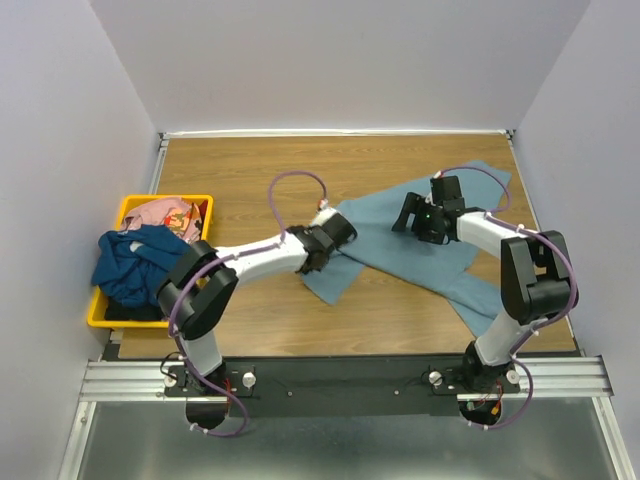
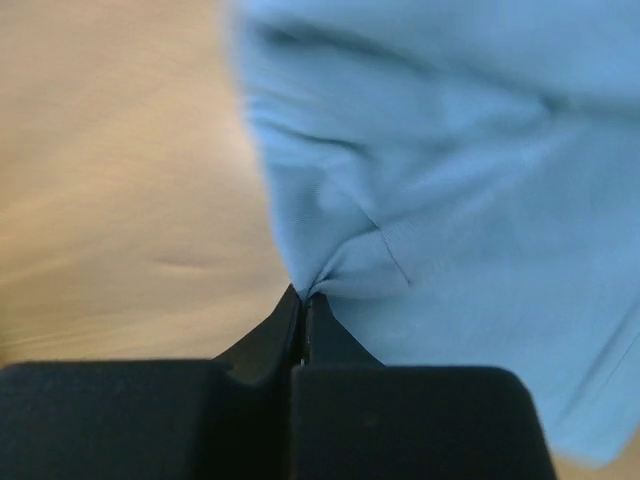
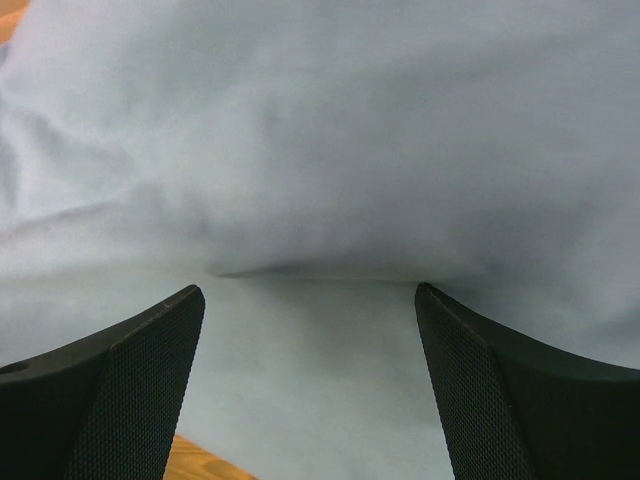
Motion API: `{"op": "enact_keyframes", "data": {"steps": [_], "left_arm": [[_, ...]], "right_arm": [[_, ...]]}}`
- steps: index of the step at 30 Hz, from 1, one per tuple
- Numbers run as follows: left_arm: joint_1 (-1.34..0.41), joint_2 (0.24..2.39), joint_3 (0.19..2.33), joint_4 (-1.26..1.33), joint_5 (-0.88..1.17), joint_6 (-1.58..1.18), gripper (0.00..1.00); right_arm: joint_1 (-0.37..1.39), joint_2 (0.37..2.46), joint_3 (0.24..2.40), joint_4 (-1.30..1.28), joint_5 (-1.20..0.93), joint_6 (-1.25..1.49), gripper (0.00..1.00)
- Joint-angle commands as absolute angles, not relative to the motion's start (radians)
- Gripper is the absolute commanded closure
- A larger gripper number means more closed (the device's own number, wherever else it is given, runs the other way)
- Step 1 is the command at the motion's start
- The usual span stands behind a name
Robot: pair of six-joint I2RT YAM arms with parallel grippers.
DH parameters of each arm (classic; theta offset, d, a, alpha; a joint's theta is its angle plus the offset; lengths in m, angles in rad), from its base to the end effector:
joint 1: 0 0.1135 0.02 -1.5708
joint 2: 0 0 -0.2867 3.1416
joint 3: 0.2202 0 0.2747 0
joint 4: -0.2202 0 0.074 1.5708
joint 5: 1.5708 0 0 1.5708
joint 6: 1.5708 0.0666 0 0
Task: Fold and stack the t-shirts
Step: Flatten the tshirt out
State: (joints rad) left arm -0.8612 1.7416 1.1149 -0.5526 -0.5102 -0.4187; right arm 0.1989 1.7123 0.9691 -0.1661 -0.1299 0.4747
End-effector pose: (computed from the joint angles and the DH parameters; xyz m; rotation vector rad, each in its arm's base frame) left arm 0.2667 -0.2606 0.1653 0.4261 2.4882 0.2288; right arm 0.3752 0.0844 0.1496 0.2911 2.5073 0.4412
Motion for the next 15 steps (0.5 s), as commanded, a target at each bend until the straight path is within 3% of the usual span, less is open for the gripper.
{"op": "enact_keyframes", "data": {"steps": [1, 4, 9, 15], "left_arm": [[-0.7, 1.663, 1.236, -0.589, -0.895, -0.281, 1.0], [-0.586, 1.637, 1.347, -0.458, -1.006, -0.113, 1.0], [-0.552, 1.669, 1.416, -0.106, -1.016, 0.141, 1.0], [-0.552, 1.704, 1.488, -0.126, -0.934, 0.074, 1.0]], "right_arm": [[0.115, 1.664, 0.911, -0.173, -0.072, 0.491, 0.08], [0.066, 1.646, 0.91, -0.175, -0.094, 0.5, 0.08], [0.063, 1.57, 0.917, -0.182, -0.133, 0.462, 0.08], [0.066, 1.47, 0.878, -0.261, -0.236, 0.434, 0.14]]}}
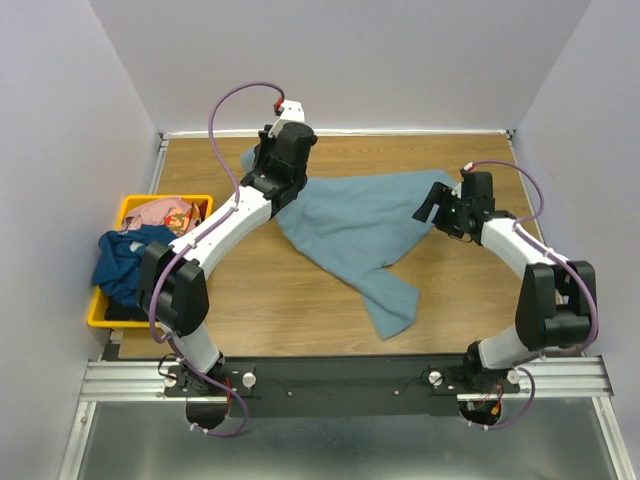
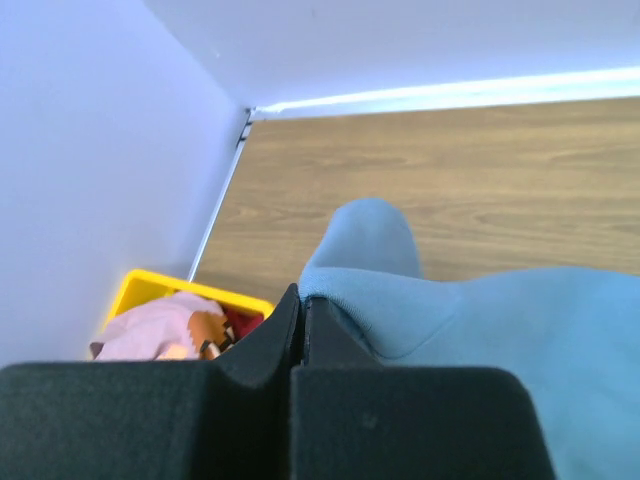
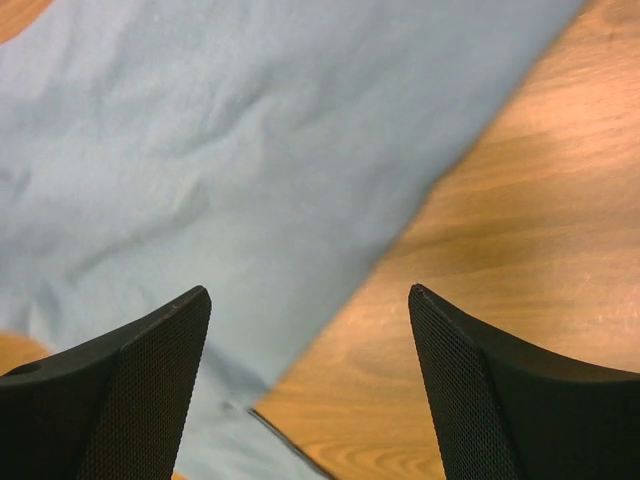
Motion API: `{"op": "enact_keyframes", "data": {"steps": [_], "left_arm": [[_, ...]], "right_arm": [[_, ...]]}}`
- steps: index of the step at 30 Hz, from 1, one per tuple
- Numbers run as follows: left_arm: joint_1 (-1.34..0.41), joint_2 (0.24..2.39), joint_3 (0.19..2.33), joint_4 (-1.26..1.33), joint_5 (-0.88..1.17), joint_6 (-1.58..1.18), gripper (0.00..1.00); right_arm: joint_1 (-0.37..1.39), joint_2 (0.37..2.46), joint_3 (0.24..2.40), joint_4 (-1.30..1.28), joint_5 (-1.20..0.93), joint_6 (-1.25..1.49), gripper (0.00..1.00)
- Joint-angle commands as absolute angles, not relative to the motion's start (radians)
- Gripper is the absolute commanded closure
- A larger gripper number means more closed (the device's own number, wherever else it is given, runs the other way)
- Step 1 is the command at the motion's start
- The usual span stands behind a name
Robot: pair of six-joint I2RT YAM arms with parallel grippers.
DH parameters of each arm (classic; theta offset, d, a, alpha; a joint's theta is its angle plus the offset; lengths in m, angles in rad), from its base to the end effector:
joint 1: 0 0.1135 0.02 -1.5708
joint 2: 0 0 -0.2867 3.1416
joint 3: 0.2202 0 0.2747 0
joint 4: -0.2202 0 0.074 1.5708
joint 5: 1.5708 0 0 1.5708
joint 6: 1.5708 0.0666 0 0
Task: Fold and stack the t-shirts
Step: Flatten the tshirt out
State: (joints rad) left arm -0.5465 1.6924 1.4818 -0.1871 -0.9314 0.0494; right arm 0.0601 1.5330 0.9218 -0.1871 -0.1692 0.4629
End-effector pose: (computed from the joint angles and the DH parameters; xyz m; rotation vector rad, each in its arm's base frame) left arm 0.3988 -0.1801 0.3567 -0.0449 1.8400 0.5650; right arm 0.3593 0.0329 0.1953 0.3990 2.3677 0.4489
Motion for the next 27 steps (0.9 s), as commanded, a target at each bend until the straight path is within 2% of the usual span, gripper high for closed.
{"op": "enact_keyframes", "data": {"steps": [1, 10, 17, 22, 27], "left_arm": [[-0.552, 1.704, 1.477, -0.115, -0.928, 0.072, 0.98], [-0.508, 1.7, 1.434, -0.135, -0.913, 0.012, 0.98], [-0.489, 1.628, 1.344, -0.123, -0.879, -0.028, 0.98], [-0.459, 1.62, 1.309, -0.11, -0.848, -0.049, 0.98], [-0.434, 1.614, 1.281, -0.092, -0.833, -0.041, 0.98]], "right_arm": [[0.077, 1.441, 0.867, -0.273, -0.256, 0.433, 0.16], [0.278, 1.338, 0.778, -0.416, -0.219, 0.428, 0.2], [0.276, 1.39, 0.874, -0.37, 0.045, 0.463, 0.2], [0.246, 1.543, 1.015, -0.353, 0.253, 0.466, 0.2], [0.089, 1.669, 1.139, -0.279, 0.219, 0.483, 0.21]]}}
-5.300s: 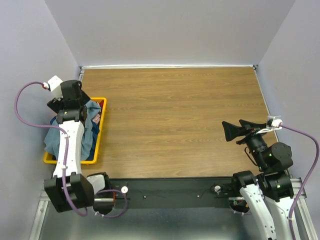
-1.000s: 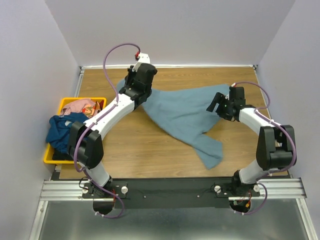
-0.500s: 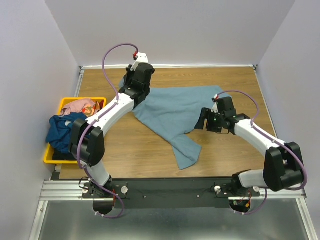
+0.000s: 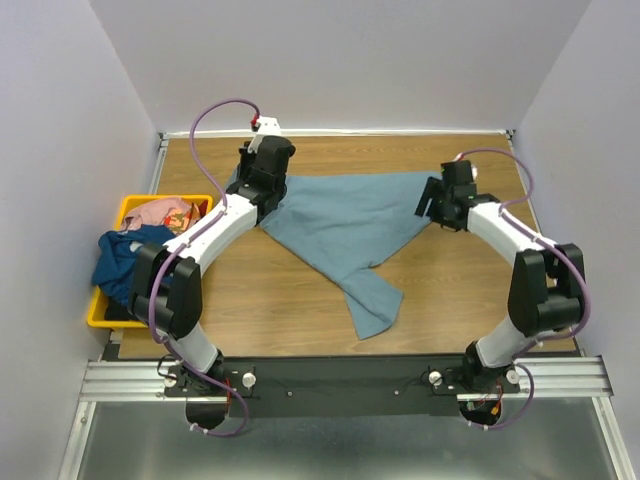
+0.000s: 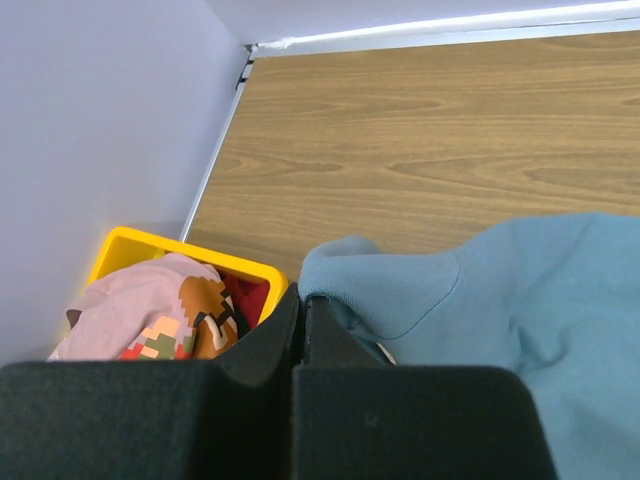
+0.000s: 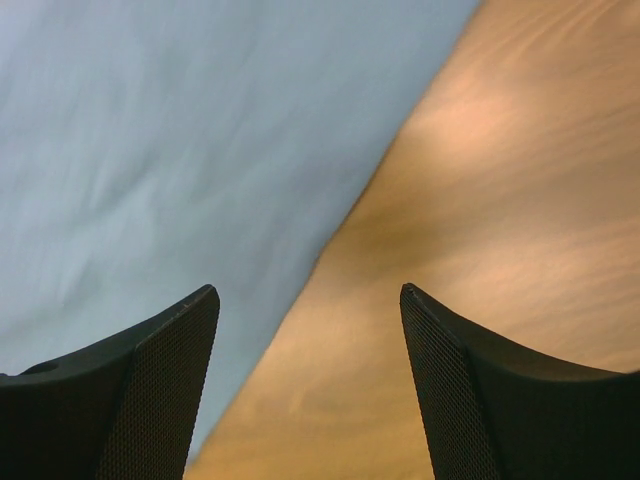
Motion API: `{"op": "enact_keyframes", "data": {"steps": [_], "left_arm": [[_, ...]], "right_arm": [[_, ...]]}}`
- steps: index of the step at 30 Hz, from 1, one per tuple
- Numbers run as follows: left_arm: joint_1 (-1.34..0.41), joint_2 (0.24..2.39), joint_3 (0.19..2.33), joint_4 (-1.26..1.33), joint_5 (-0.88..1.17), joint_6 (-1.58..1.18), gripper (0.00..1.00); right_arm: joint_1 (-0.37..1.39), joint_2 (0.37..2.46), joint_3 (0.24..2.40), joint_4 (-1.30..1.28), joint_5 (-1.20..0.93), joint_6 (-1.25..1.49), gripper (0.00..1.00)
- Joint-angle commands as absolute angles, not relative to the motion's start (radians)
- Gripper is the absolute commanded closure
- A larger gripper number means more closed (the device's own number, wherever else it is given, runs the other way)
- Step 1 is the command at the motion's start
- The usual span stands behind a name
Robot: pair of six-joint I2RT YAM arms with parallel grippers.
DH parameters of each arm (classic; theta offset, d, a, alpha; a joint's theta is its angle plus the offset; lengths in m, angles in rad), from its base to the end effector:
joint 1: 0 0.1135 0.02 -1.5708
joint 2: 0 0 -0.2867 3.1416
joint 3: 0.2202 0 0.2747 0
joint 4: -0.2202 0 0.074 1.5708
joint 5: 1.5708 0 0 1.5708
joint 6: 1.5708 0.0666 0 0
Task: Fold and stack the t-shirts
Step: Flatten the tshirt out
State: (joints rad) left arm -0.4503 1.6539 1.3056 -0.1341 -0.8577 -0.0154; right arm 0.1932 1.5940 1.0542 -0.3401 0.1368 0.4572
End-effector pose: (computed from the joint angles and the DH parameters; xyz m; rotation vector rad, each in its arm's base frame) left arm 0.4004 -0.1376 0.3096 -0.1007 1.9162 0.5645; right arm 0.3714 0.0634 0.2059 0.3812 2.4134 0.1223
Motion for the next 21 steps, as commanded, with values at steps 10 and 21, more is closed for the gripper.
{"op": "enact_keyframes", "data": {"steps": [10, 21], "left_arm": [[-0.419, 1.652, 1.25, -0.043, -0.784, -0.04, 0.98], [-0.37, 1.756, 1.362, -0.043, -0.724, -0.054, 0.98]], "right_arm": [[-0.054, 1.93, 1.302, -0.19, 0.137, 0.495, 0.26], [-0.087, 2.14, 1.486, -0.155, 0.077, 0.476, 0.31]]}}
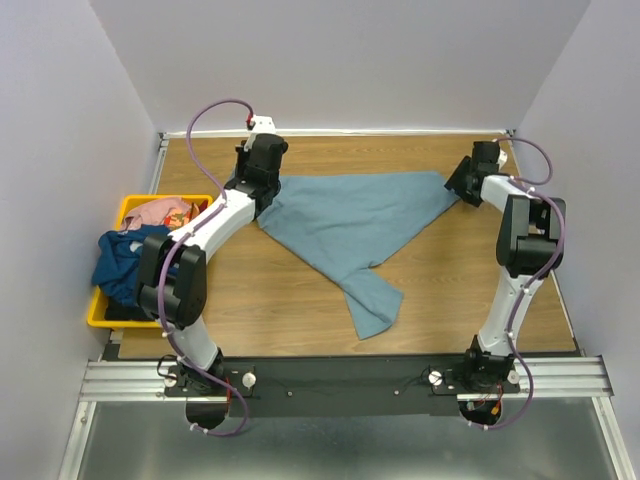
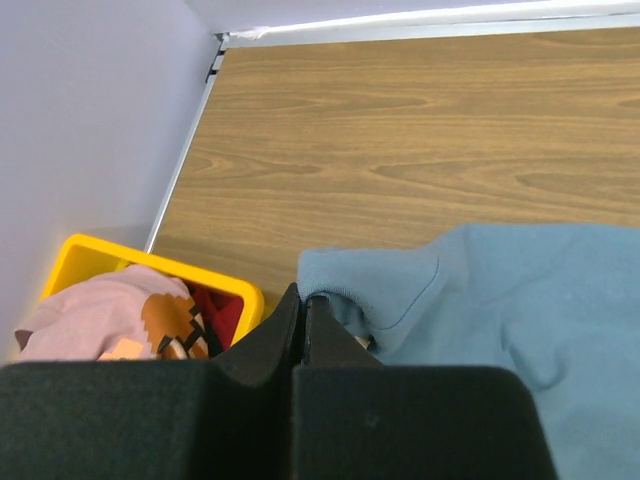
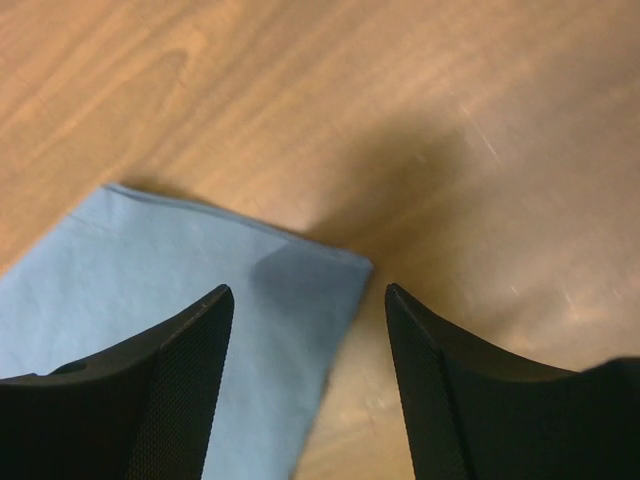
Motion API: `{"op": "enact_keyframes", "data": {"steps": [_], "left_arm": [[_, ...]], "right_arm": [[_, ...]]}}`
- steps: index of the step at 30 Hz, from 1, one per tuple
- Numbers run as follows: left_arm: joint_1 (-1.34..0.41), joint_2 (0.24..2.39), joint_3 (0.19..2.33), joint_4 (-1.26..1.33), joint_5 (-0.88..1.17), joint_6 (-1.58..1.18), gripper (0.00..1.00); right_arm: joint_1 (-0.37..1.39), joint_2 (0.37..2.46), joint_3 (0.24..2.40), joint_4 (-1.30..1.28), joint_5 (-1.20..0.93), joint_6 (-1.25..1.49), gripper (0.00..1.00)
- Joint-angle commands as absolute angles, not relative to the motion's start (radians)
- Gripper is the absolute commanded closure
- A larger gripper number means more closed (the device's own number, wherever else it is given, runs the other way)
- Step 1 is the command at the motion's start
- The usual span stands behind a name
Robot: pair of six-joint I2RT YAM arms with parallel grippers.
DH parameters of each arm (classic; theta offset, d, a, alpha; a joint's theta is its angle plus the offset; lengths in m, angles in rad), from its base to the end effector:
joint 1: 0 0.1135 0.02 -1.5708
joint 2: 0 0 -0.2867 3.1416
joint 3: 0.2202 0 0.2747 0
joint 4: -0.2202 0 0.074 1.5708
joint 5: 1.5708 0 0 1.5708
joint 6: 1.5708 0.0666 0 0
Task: Fold and stack the t-shirts
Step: Flatten the tshirt out
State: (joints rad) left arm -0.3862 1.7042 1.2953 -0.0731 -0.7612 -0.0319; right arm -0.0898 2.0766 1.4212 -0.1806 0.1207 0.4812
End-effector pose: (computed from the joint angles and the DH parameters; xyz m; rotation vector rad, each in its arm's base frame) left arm 0.4214 -0.1218 0.2895 -0.1176 1.9420 0.5025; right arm 0.4992 -0.0530 0.1445 0.7290 2.2857 0.0373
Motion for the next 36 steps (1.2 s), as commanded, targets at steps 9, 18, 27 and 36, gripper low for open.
{"op": "enact_keyframes", "data": {"steps": [9, 18, 27, 36], "left_arm": [[-0.341, 1.905, 1.5, -0.038, -0.692, -0.052, 0.98], [-0.308, 2.106, 1.828, -0.064, -0.666, -0.018, 0.93], [-0.363, 2.015, 1.913, -0.138, -0.589, -0.043, 0.23], [-0.675, 1.616, 1.346, -0.379, -0.47, -0.254, 0.29]], "right_arm": [[-0.089, 2.148, 1.445, -0.156, 0.083, 0.511, 0.71], [-0.106, 1.844, 1.189, -0.163, 0.345, 0.537, 0.99], [-0.106, 1.591, 0.931, -0.187, 0.256, 0.525, 0.99], [-0.103, 1.497, 0.842, -0.195, 0.158, 0.538, 0.99]]}}
